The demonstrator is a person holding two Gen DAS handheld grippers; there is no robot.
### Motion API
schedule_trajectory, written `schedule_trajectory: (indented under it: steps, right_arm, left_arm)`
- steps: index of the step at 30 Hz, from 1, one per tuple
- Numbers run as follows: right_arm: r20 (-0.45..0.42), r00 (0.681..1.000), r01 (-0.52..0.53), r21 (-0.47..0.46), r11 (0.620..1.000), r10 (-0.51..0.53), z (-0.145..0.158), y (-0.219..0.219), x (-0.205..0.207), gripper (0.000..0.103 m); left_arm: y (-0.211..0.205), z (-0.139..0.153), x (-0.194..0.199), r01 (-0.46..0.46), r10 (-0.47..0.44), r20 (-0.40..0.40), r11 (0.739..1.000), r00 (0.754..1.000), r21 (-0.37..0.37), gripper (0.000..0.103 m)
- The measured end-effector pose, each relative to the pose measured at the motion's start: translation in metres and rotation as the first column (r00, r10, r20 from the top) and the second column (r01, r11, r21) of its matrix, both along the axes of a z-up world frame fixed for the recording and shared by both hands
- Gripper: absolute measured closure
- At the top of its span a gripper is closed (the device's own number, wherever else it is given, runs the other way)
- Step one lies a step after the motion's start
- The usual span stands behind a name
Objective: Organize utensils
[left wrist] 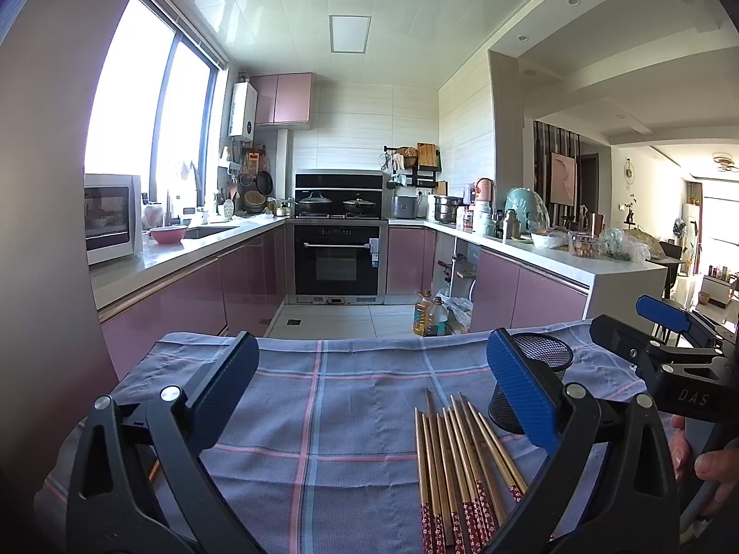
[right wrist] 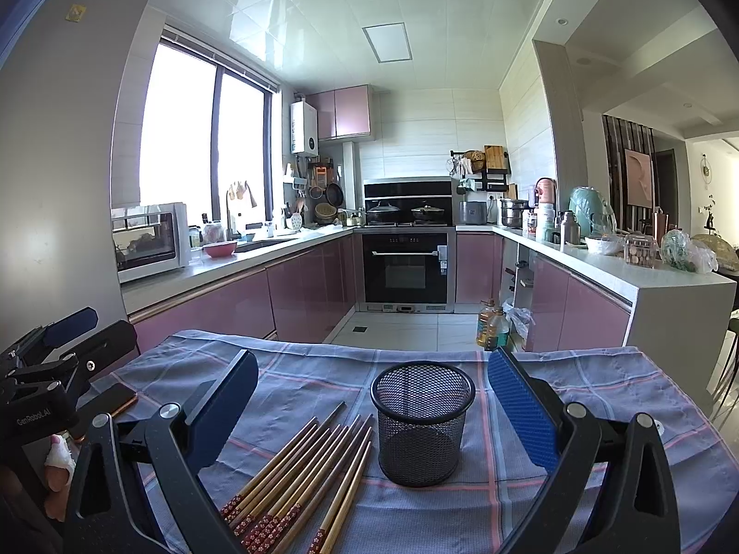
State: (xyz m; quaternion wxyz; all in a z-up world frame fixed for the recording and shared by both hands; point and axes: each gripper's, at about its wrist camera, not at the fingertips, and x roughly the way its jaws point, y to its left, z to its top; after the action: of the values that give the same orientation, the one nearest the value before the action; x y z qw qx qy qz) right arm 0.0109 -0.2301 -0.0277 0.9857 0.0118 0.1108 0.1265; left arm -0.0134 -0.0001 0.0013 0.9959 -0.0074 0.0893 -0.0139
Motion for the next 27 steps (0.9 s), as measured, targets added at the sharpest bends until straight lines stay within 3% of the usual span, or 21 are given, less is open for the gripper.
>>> schedule_trajectory:
  steps: [27]
  right_arm:
    - [-0.003,1.0,-0.001,0.004,1.0,0.001,-0.0005,-0.0031,0.0007,0.007]
  left_arm:
    - [0.0004,-0.0007,-0.0019,0.003,-0.003,-0.003,1.0,1.0,-0.001,0.006]
